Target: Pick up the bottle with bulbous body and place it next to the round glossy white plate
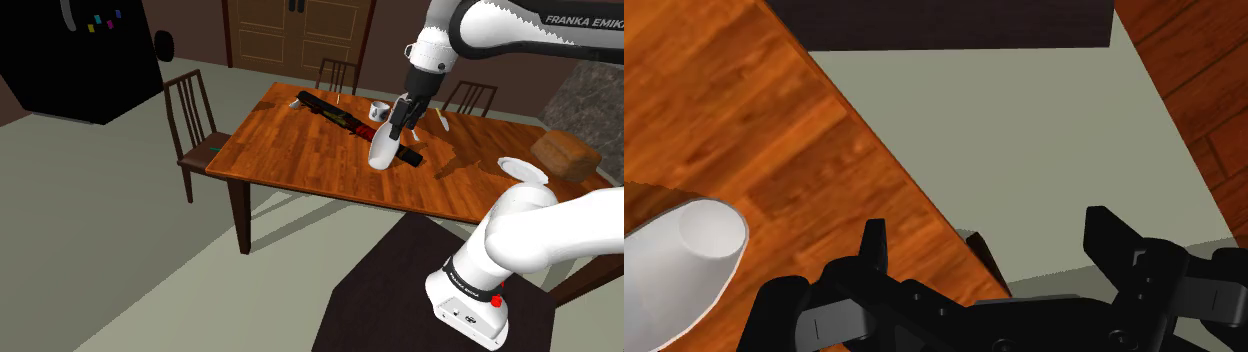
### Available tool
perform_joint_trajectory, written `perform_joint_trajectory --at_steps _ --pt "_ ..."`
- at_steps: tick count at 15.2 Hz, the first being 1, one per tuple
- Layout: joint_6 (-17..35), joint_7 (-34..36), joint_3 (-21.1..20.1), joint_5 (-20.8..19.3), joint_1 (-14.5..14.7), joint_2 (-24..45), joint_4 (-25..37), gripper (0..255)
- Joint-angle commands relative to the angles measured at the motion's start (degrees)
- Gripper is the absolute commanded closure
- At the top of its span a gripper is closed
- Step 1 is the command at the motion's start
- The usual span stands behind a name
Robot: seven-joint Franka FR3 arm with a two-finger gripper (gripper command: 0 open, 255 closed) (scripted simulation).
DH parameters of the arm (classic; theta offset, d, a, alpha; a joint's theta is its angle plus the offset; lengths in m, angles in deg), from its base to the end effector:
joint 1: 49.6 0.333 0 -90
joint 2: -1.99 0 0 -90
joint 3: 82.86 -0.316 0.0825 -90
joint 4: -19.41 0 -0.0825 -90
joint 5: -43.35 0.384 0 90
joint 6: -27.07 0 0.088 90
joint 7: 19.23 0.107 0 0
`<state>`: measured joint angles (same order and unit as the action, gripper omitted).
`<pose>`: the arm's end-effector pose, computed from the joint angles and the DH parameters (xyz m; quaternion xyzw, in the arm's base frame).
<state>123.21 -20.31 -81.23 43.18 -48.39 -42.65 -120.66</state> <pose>0.3161 -0.0045 0.5556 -0.9999 -0.0099 -0.0062 0.0085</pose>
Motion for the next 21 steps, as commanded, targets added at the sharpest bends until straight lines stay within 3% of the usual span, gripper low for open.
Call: perform_joint_trajectory --at_steps 1,12,21 --pt "0.0 0.0 0.0 0.0 0.0 0.0 0.0 0" --pt "11.1 -14.7 13.0 -6.5 -4.0 11.1 3.3 0" --pt "18.9 -27.7 23.6 -5.1 -4.5 25.4 12.4 0"
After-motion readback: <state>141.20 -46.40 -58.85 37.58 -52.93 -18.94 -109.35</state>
